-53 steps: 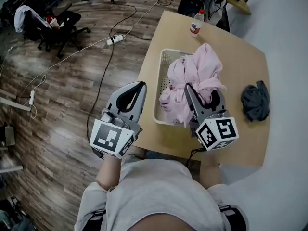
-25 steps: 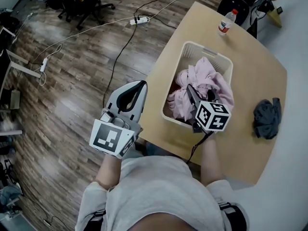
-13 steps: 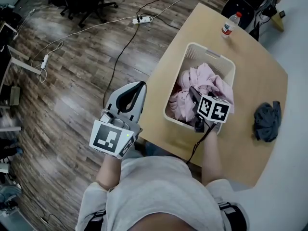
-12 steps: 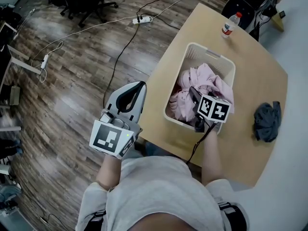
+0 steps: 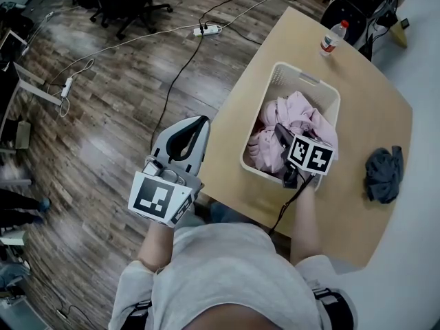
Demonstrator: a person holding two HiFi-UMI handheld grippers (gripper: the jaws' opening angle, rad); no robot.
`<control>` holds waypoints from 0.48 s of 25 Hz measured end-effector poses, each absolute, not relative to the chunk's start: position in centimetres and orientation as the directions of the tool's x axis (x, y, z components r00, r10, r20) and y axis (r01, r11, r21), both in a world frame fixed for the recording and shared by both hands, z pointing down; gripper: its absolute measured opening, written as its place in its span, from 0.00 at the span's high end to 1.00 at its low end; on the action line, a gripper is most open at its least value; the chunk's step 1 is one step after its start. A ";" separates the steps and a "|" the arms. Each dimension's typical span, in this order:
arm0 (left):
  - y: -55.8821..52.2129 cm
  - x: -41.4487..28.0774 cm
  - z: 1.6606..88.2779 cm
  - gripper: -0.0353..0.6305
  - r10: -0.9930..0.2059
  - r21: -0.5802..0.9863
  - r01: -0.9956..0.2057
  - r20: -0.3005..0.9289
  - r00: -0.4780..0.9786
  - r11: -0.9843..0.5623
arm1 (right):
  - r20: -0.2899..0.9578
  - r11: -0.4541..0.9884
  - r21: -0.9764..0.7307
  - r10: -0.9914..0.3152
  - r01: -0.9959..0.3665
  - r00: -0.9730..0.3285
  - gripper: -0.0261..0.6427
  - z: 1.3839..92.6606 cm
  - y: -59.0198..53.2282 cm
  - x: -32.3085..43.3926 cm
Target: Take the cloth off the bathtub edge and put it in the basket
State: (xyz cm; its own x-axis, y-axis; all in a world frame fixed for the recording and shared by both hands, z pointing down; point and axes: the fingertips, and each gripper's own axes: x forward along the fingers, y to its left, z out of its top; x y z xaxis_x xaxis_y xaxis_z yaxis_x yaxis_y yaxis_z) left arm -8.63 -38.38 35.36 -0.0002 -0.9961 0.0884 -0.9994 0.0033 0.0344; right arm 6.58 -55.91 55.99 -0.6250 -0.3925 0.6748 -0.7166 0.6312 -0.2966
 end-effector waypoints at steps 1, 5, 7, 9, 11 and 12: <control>-38.2 -8.7 35.3 0.95 -0.996 0.033 -0.999 0.087 0.002 0.001 | 0.675 0.634 -0.284 -0.401 -0.719 -0.620 0.47 55.7 -55.8 6.6; -37.3 -8.9 34.8 0.95 -0.997 0.031 -0.999 0.078 0.020 -0.018 | 0.657 0.648 -0.227 -0.450 -0.727 -0.605 0.46 54.2 -55.2 6.9; -36.7 -9.0 34.6 0.95 -0.997 0.030 -0.999 0.071 0.036 -0.034 | 0.642 0.641 -0.212 -0.477 -0.737 -0.600 0.46 53.2 -54.7 7.3; -36.1 -9.0 34.3 0.95 -0.996 0.030 -0.998 0.063 0.057 -0.056 | 0.625 0.632 -0.204 -0.503 -0.747 -0.597 0.46 52.2 -53.9 7.5; -35.5 -9.0 34.1 0.95 -0.995 0.032 -0.996 0.054 0.080 -0.079 | 0.609 0.626 -0.198 -0.524 -0.754 -0.595 0.46 51.2 -52.9 7.8; -35.1 -9.0 34.0 0.95 -0.994 0.033 -0.995 0.049 0.093 -0.091 | 0.600 0.626 -0.197 -0.532 -0.755 -0.598 0.46 50.8 -52.4 7.8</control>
State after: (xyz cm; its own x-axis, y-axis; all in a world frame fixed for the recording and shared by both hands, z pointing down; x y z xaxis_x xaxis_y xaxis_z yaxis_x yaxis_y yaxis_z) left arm -9.02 -35.12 34.00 0.0928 -0.9945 0.0487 -0.9953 -0.0913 0.0327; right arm 7.82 -52.36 50.82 -0.5976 -0.5317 0.6002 -0.7546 0.6260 -0.1969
